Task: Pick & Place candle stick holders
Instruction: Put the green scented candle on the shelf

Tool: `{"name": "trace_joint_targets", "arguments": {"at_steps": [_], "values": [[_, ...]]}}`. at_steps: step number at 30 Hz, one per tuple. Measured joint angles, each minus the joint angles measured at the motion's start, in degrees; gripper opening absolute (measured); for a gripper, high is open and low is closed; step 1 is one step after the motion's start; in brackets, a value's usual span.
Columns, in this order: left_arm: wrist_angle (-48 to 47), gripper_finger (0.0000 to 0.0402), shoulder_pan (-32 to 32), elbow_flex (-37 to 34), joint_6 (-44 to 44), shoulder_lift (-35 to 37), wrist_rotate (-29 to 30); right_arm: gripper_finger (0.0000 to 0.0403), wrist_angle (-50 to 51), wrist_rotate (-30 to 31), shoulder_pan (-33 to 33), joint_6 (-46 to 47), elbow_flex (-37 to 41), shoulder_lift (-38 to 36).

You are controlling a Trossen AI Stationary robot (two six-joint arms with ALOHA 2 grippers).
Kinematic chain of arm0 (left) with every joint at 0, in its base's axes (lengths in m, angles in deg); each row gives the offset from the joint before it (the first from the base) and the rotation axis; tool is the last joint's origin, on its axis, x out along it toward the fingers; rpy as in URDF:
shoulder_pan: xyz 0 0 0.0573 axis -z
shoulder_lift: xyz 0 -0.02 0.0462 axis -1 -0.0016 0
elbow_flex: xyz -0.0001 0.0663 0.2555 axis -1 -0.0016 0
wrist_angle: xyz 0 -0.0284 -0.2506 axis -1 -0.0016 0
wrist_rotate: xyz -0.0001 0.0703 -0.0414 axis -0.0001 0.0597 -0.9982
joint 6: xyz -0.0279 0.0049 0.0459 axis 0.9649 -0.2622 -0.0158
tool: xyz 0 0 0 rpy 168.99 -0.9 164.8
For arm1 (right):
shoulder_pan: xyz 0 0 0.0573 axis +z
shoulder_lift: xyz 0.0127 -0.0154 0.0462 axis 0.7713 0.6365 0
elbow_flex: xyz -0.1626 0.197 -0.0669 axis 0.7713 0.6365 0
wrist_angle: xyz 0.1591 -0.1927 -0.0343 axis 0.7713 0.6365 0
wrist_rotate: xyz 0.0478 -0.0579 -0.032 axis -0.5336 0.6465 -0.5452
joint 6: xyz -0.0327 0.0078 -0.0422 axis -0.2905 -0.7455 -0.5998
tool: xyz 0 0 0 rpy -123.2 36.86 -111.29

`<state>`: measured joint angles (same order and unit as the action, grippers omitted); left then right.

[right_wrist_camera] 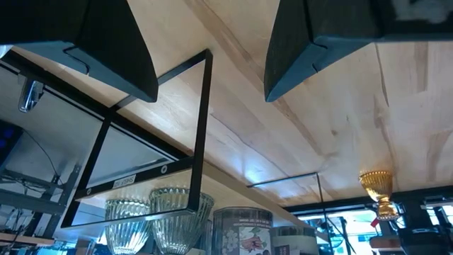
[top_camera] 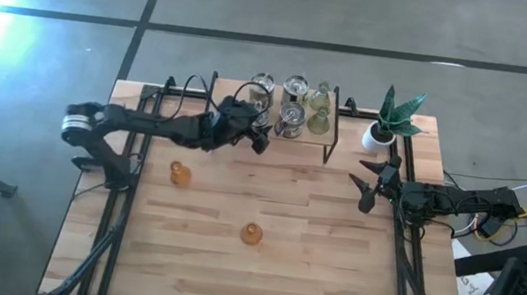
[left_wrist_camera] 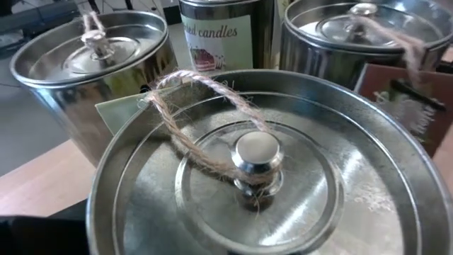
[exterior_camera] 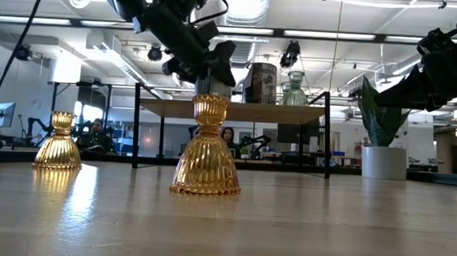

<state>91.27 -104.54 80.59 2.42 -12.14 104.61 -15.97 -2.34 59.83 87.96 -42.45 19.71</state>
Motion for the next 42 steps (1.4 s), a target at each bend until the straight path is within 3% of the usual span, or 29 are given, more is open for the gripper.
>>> {"name": "trace_joint_targets", "arguments": {"at_steps": [19, 42], "values": [[4.8, 0.0354, -4.5, 0.6, -2.2, -3.3, -3.5, 0.0251, 0.0, 0.0, 0.0, 0.0, 0.0, 0.0], [5.5, 0.0368, -4.8, 0.5, -2.5, -3.6, -4.9, 0.0251, 0.0, 0.0, 0.0, 0.0, 0.0, 0.0]]}}
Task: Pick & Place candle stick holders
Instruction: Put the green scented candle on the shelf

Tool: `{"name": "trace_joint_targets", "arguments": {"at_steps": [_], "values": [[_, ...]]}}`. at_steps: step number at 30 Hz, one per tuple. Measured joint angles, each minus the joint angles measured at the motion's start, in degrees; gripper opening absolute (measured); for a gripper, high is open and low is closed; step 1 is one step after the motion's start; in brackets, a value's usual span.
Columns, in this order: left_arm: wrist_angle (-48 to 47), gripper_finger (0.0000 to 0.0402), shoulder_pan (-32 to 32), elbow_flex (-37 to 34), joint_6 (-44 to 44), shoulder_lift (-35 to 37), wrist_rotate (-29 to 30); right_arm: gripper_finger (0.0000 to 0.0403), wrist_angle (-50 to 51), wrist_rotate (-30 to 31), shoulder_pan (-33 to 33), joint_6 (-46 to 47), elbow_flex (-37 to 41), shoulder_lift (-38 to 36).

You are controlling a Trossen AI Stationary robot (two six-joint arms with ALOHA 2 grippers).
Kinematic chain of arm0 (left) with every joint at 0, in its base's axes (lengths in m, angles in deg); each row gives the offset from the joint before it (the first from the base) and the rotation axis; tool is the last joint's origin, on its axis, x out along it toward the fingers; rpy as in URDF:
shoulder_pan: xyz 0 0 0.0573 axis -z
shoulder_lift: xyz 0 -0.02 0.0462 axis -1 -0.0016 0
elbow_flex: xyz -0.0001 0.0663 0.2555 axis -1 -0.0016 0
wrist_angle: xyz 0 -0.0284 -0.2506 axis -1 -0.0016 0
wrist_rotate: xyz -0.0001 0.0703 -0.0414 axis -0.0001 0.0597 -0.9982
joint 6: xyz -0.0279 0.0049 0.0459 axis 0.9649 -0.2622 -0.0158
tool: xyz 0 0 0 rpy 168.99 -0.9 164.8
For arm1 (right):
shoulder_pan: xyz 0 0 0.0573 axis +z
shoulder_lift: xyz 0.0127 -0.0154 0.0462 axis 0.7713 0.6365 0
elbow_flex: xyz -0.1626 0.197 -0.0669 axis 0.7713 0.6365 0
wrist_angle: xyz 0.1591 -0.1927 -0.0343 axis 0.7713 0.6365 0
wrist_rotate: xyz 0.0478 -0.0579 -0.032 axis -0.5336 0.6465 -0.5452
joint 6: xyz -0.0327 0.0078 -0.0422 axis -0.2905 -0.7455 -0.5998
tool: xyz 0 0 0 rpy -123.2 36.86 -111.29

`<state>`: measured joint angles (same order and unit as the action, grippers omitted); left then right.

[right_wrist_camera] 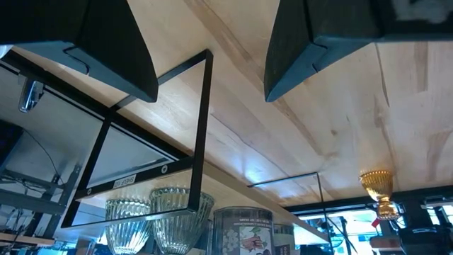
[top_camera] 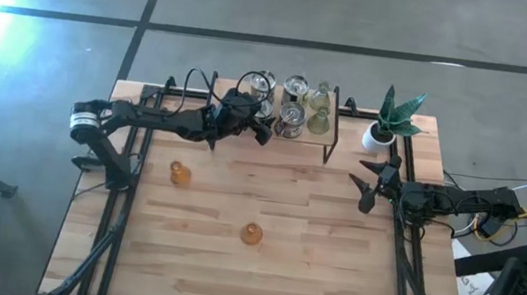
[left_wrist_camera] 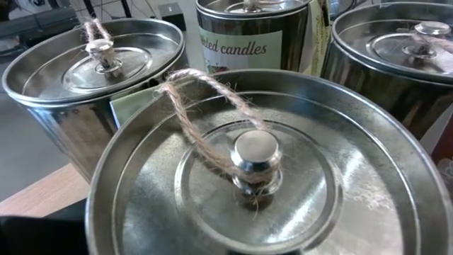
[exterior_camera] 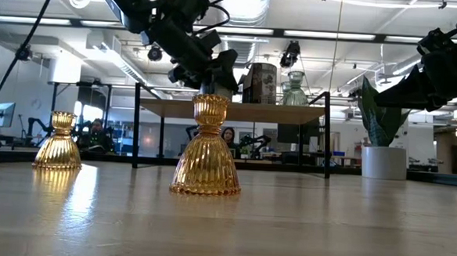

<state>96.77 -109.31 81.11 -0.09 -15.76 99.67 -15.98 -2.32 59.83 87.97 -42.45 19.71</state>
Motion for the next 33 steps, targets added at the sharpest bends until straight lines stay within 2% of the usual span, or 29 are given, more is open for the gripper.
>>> {"name": "trace_joint_targets", "arguments": {"at_steps": [12, 18, 33], "values": [[0.3, 0.037, 0.0, 0.0, 2.3, 0.0, 0.2, 0.0251, 0.0, 0.0, 0.0, 0.0, 0.0, 0.0], [0.2, 0.0396, 0.0, -0.1, 2.4, 0.1, 0.0, 0.0251, 0.0, 0.0, 0.0, 0.0, 0.0, 0.0], [-0.1, 0.04, 0.1, -0.1, 1.9, 0.3, -0.7, 0.0251, 0.0, 0.0, 0.0, 0.0, 0.0, 0.0]]}}
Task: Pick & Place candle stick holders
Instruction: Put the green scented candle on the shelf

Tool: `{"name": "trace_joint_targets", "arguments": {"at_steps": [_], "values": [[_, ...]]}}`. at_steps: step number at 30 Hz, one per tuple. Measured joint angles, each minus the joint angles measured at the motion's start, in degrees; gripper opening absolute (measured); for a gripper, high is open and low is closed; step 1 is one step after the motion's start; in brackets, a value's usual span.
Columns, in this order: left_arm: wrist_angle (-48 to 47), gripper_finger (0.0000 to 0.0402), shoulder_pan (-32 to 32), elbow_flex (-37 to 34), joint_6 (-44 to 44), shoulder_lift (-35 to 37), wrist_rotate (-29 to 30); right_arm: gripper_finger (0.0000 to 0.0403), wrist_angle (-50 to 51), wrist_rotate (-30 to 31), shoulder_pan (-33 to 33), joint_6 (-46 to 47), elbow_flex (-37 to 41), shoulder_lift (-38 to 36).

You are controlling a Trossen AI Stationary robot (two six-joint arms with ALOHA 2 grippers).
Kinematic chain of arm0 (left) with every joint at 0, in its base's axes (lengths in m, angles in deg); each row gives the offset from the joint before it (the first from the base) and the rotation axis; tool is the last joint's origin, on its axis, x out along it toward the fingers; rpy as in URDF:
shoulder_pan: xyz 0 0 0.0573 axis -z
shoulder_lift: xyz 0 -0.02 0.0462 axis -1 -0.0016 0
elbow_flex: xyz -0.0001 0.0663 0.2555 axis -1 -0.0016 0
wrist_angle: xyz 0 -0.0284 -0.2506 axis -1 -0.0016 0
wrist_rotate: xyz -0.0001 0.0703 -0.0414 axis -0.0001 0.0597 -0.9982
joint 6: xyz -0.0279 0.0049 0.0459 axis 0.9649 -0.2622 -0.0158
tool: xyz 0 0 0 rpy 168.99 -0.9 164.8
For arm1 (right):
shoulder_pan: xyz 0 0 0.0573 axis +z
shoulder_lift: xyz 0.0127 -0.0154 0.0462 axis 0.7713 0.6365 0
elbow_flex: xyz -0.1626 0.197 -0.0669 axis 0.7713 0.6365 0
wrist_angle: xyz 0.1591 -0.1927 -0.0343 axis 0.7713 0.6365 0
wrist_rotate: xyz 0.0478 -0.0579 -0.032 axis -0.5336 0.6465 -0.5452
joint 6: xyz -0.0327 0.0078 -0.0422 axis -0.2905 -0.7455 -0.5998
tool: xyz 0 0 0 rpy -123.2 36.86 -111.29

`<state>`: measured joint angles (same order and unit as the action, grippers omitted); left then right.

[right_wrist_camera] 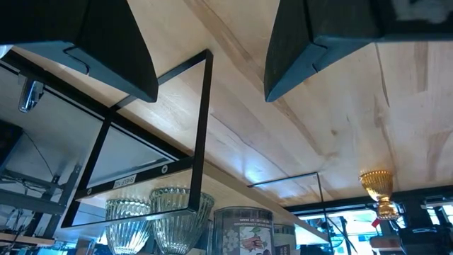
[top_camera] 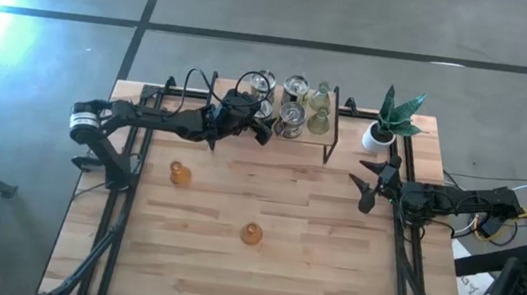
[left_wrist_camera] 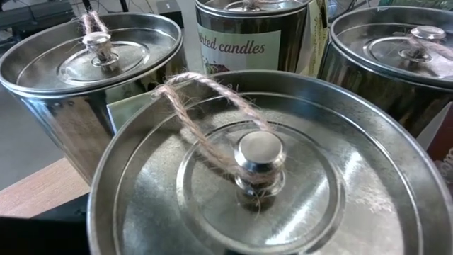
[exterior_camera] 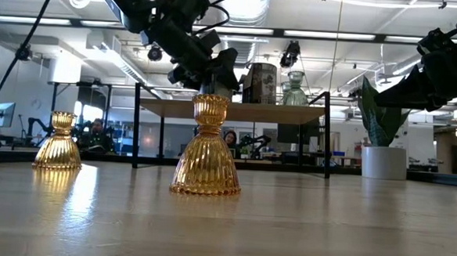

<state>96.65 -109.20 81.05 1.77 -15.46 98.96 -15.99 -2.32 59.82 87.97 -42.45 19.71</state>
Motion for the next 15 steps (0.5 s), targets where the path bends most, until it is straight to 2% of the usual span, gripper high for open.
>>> {"name": "trace_joint_targets", "arguments": {"at_steps": [15], "values": [[-3.5, 0.04, 0.0, -0.1, 1.1, 1.4, 1.5, 0.0251, 0.0, 0.0, 0.0, 0.0, 0.0, 0.0]]}}
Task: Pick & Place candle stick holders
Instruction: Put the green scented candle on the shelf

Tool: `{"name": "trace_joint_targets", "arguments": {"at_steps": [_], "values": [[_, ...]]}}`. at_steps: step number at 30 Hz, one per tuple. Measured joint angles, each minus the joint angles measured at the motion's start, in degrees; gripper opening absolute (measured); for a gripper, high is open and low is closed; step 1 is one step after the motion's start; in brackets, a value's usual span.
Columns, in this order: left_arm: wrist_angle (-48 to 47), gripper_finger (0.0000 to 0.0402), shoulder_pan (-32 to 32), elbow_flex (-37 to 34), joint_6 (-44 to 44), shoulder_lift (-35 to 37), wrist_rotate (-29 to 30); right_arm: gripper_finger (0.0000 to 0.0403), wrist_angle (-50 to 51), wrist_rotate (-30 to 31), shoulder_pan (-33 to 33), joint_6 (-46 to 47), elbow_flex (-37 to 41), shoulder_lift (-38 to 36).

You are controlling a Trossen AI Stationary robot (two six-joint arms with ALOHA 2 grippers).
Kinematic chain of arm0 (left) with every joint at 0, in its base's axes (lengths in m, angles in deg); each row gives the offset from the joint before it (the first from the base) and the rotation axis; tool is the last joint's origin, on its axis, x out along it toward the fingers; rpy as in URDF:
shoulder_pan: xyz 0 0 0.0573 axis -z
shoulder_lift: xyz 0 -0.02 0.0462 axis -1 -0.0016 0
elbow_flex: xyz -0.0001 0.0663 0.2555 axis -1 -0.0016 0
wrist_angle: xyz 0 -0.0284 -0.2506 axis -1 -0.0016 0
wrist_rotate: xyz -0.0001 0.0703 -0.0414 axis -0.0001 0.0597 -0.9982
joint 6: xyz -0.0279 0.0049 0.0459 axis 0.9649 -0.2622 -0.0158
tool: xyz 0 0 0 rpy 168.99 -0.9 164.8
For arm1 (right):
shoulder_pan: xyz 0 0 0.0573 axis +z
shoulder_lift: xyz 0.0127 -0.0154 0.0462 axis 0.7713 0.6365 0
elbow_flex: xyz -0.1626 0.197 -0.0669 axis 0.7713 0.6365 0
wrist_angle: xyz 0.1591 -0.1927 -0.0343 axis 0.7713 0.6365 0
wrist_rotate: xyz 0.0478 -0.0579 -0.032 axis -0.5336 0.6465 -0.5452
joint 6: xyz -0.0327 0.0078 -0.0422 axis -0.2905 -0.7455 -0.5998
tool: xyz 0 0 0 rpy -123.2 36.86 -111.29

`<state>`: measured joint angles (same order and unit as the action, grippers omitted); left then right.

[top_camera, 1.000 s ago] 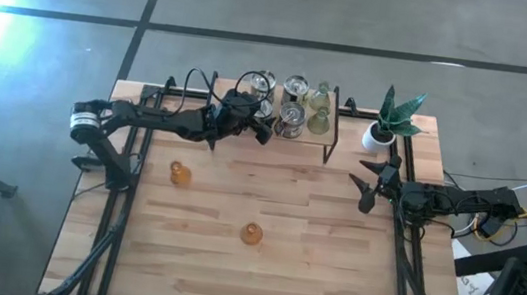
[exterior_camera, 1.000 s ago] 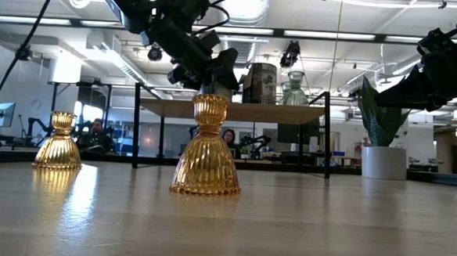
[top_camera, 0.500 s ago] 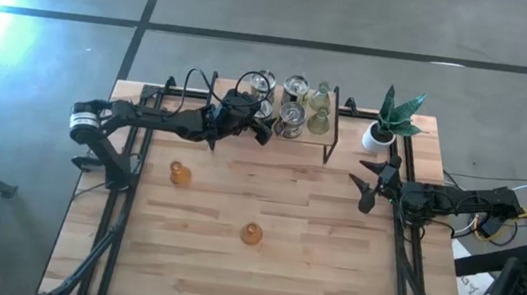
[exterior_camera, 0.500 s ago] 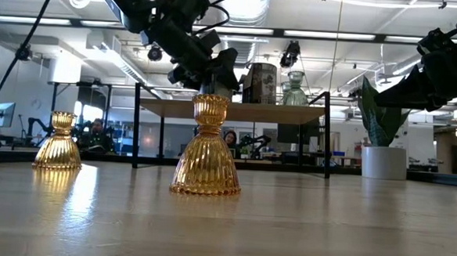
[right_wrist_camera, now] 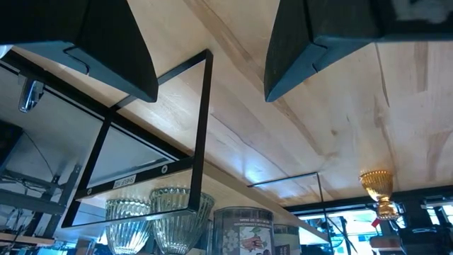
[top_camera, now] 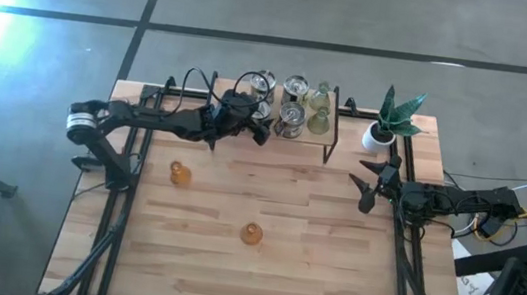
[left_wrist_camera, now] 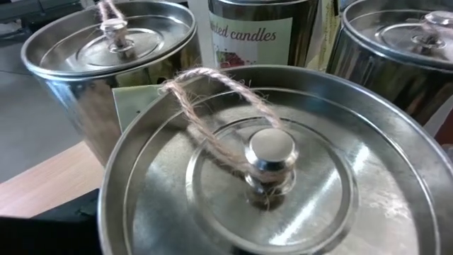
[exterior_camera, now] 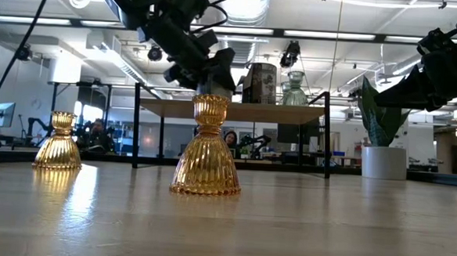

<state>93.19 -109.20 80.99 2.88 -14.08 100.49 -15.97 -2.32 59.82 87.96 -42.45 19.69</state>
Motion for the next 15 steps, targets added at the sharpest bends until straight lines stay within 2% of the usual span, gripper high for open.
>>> {"name": "trace_joint_targets", "arguments": {"at_steps": [15], "values": [[0.1, 0.04, 0.0, 1.2, -0.7, 0.4, 0.2, 0.0251, 0.0, 0.0, 0.0, 0.0, 0.0, 0.0]]}}
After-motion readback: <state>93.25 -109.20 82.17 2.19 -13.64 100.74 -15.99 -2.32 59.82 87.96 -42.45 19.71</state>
